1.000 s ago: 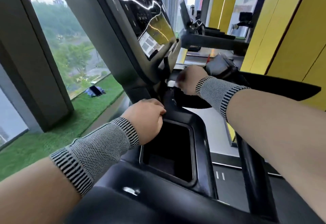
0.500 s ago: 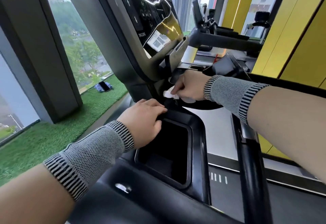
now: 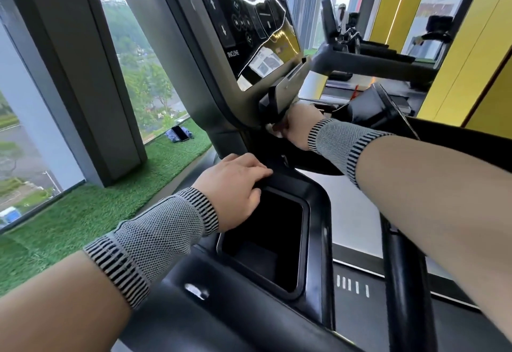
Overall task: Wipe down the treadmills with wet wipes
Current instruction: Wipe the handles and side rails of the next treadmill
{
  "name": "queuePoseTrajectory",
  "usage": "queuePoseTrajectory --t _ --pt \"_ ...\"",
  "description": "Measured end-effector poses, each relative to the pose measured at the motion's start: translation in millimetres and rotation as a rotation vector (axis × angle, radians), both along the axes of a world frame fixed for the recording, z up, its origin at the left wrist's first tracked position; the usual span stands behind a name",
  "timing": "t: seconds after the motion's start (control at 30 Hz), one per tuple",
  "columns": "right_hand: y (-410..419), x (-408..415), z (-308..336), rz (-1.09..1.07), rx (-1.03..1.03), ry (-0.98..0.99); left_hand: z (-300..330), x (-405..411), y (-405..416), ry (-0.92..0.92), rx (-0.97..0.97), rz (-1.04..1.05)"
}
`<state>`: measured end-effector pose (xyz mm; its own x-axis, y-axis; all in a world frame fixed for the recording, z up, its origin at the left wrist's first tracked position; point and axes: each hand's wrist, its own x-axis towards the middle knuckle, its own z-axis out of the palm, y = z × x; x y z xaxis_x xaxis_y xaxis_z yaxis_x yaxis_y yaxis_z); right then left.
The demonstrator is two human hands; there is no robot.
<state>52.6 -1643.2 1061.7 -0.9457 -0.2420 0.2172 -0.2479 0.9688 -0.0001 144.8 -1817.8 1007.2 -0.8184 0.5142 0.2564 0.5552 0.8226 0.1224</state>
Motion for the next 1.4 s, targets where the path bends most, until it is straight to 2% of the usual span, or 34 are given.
queuePoseTrajectory --t 0.1,0.2,0.27,0.4,0.57,0.73,0.87,1.03,1.17,1.3,1.4 --pt "1.8 9.9 -3.9 0.103 -0.029 -0.004 0.2 0.3 -1.3 -0.008 -0.008 0.003" --pt "8.0 28.6 -2.9 0.216 -0.035 -0.104 -0.1 -1.9 -2.3 -0.001 -0.002 0.007" --pt "9.1 21.6 -0.9 0.183 -0.042 -0.126 -0.6 -3.2 -2.4 -0.004 0.006 0.007" --pt "7.2 12.1 -3.4 0.117 -0.025 -0.028 -0.7 -2.7 -2.2 -0.017 0.006 0.005" --pt "14.6 49.0 -3.5 0.323 -0.006 -0.148 -1.5 -5.7 -4.7 -0.005 0.0 0.008" --pt "15.2 44.6 -10.9 0.231 0.002 0.002 -3.1 -2.0 -3.1 -0.005 0.013 0.0" --pt "17.4 64.5 -10.3 0.368 0.028 -0.141 -3.4 -3.7 -4.7 0.003 -0.012 0.002" --pt "7.0 55.2 -8.0 0.231 0.06 -0.031 -3.5 -0.6 -2.7 -0.001 -0.007 0.002" --pt "11.7 72.2 -2.3 0.351 0.076 -0.183 -2.6 -1.9 -5.2 0.0 -0.031 -0.012" --pt "9.0 66.6 -5.3 0.238 0.068 -0.054 -2.1 5.2 -8.0 0.011 -0.107 -0.046" --pt "10.0 74.0 -9.5 0.322 0.051 -0.088 -5.4 13.4 -12.9 0.012 -0.165 -0.053"
